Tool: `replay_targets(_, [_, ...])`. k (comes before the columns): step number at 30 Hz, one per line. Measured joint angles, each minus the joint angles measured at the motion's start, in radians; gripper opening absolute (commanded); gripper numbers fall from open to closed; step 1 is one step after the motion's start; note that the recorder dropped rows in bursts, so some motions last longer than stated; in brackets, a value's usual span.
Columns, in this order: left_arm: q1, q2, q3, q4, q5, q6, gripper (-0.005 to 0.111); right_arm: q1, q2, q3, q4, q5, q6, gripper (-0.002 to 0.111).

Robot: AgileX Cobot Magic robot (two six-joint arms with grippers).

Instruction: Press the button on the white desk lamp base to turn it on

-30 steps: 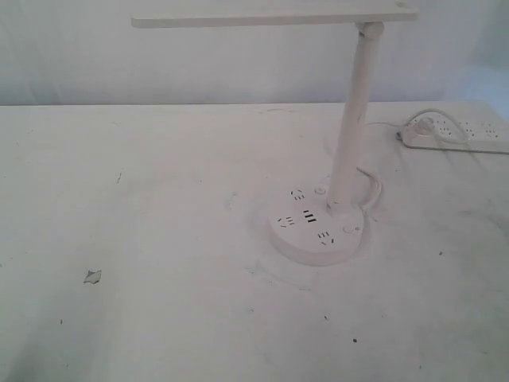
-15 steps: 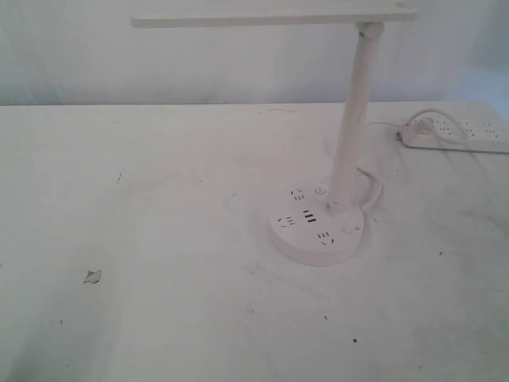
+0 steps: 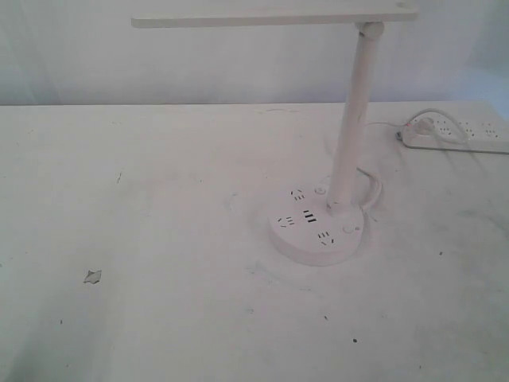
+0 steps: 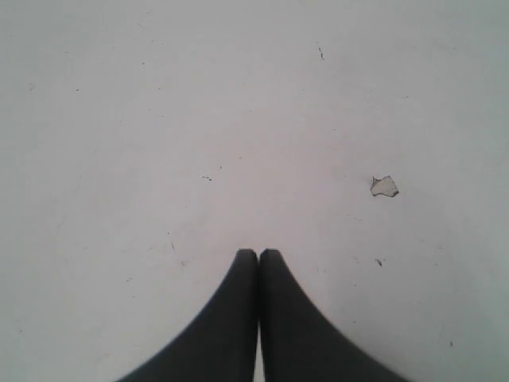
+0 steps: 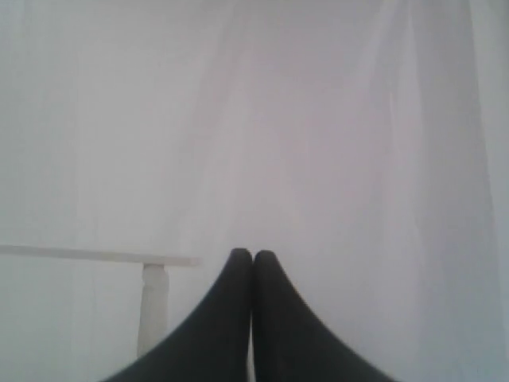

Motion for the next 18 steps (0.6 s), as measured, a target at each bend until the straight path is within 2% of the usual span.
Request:
replay_targets(5, [0.0,0.0,0.0,0.0,0.0,0.0,0.0,0.0,0.0,0.0,0.078,-0.035,0.02,0.0])
replay_targets(10, [0.0,0.0,0.0,0.0,0.0,0.0,0.0,0.0,0.0,-0.002,0.381,-0.027,0.021,0.0])
replay_targets(13, [0.0,0.0,0.0,0.0,0.0,0.0,0.0,0.0,0.0,-0.034,0.462,0.038,-0.002,0.0])
replay_targets(18, [0.0,0.0,0.0,0.0,0.0,0.0,0.0,0.0,0.057,-0.144,0.494,0.223,-0.014,0.0])
